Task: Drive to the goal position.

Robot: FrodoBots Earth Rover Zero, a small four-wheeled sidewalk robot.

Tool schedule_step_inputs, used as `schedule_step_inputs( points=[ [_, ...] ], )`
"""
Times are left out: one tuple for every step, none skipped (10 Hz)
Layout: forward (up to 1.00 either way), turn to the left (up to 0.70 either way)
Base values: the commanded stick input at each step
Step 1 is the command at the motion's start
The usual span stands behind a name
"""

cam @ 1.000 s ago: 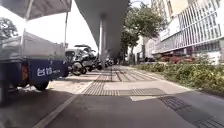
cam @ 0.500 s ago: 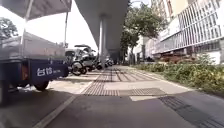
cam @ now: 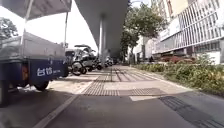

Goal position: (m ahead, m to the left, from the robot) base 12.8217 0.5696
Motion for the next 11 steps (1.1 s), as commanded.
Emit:
schedule_step_inputs(
  points=[
    [0.00,0.02],
    [0.00,0.02],
    [0.00,0.02],
    [0.00,0.01],
    [0.00,0.02],
    [0.06,0.02],
    [0.14,0.01],
    [0.25,0.00],
    [0.35,0.00],
    [0.37,0.00],
    [0.38,0.00]
  ],
)
